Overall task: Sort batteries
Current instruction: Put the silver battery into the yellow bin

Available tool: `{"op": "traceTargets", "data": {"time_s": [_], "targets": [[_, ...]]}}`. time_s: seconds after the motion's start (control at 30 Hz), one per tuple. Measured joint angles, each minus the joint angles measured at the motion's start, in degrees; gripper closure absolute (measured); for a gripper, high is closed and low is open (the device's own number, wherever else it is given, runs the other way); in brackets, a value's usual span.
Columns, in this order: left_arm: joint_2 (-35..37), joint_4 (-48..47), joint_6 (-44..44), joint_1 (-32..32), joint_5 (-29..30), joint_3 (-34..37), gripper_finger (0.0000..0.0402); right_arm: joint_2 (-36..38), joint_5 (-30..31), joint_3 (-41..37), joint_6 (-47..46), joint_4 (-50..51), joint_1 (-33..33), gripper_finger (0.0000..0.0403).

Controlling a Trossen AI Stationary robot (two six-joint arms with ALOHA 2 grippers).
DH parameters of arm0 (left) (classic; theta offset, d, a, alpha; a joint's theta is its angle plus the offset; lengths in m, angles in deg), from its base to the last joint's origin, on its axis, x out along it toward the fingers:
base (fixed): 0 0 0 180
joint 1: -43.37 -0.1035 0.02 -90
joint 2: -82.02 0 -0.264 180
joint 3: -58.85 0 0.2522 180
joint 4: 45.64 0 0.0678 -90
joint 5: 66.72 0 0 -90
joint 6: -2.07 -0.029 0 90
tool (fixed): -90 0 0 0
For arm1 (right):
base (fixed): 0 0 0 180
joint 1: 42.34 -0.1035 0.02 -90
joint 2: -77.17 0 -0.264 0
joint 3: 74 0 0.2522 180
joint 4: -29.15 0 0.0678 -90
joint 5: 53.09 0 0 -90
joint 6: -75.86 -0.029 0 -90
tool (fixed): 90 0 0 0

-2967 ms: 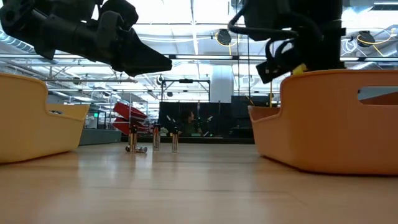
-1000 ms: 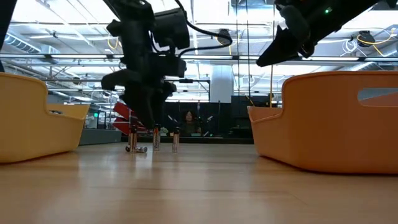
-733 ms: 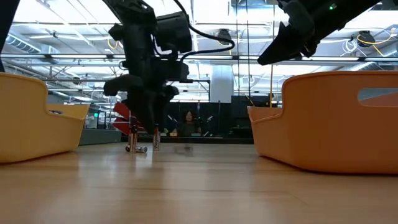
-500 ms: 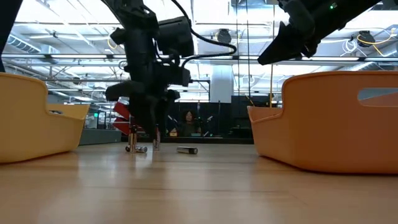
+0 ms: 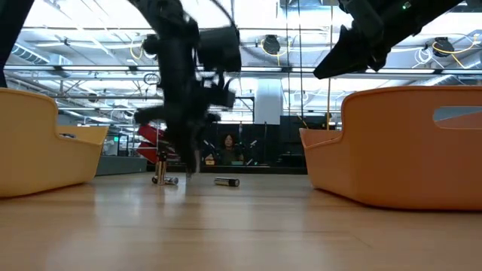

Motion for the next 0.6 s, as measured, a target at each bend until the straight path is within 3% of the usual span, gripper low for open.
{"op": "traceTargets", "data": {"time_s": [0.2,0.3,0.4,0.6], "targets": [[9.24,-12.43,3.71,1.49,-0.46,-6.86,0.0350,-0.04,1.42,0.01,-1.19,1.68,-1.51,0.0323],[14.32,-26.71,11.08,1.71,-12.80,-8.06,0.0350,-0.04,1.52,0.02,-1.79,1.57,-2.26,0.0323],[19.32,-33.68,21.32,3.71,-22.67,-4.15,0.0350,-0.04,1.41,0.02,-2.99,1.57,-2.60,0.0323],[26.14,-28.82,34.42,12.51,-22.61,10.32,0.0350,-0.05,1.05,0.02,-4.76,1.51,-3.10,0.0323]]}}
